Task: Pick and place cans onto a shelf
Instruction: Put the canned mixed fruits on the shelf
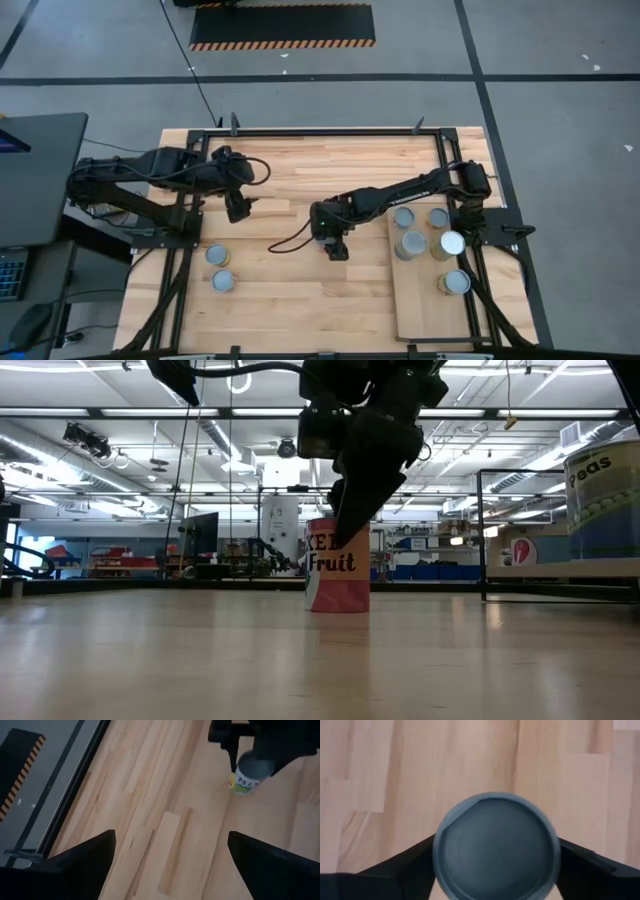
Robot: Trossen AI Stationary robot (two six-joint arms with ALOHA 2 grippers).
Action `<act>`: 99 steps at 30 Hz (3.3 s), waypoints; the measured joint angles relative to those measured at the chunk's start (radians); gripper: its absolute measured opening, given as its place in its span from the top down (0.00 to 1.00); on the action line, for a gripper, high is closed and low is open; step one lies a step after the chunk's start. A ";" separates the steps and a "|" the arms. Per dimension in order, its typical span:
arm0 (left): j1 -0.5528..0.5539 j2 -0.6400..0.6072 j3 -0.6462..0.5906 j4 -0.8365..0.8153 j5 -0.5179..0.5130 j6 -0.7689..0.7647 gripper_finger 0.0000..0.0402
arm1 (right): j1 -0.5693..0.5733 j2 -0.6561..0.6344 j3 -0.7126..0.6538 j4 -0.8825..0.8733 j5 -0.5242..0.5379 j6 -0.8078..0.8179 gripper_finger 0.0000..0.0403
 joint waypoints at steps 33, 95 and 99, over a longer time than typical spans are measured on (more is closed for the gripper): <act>-0.002 0.070 0.002 0.631 -0.034 -0.229 0.03 | 0.778 -0.567 -0.249 -0.467 0.296 1.026 0.26; -0.231 0.140 0.001 0.295 0.070 -0.429 0.03 | 0.825 -0.557 -0.258 -0.230 0.119 0.856 0.24; -0.252 0.141 0.001 0.294 0.032 -0.449 0.03 | 0.824 -0.557 -0.310 -0.201 0.102 0.870 0.32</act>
